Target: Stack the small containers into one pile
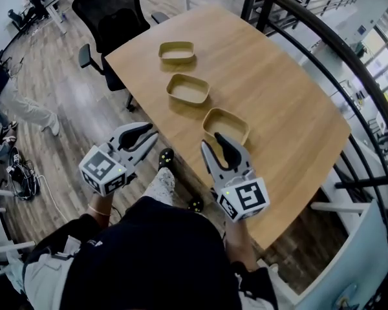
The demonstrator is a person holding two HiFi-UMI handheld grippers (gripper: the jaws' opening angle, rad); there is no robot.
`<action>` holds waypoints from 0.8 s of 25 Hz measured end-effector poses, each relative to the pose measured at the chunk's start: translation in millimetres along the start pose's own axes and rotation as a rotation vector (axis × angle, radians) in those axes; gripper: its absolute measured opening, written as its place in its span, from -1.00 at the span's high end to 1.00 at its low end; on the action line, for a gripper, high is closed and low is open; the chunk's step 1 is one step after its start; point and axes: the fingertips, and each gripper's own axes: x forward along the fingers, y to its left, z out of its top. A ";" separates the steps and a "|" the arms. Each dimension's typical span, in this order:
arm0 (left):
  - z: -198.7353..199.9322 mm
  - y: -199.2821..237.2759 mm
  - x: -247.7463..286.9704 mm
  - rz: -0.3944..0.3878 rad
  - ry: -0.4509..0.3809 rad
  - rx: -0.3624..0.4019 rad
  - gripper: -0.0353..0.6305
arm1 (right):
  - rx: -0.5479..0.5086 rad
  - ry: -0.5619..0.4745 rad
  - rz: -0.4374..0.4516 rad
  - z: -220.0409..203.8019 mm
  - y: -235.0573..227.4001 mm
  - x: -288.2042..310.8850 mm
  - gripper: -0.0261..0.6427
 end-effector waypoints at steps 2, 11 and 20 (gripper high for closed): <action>-1.3 15.2 10.9 -0.015 0.009 0.008 0.65 | -0.006 0.014 -0.018 -1.6 -9.2 11.4 0.53; -9.4 105.8 59.1 -0.037 0.048 -0.013 0.62 | -0.018 0.109 -0.071 -11.8 -59.2 89.2 0.46; -30.6 138.4 118.2 -0.077 0.110 -0.058 0.48 | 0.012 0.292 -0.106 -51.1 -106.0 115.7 0.37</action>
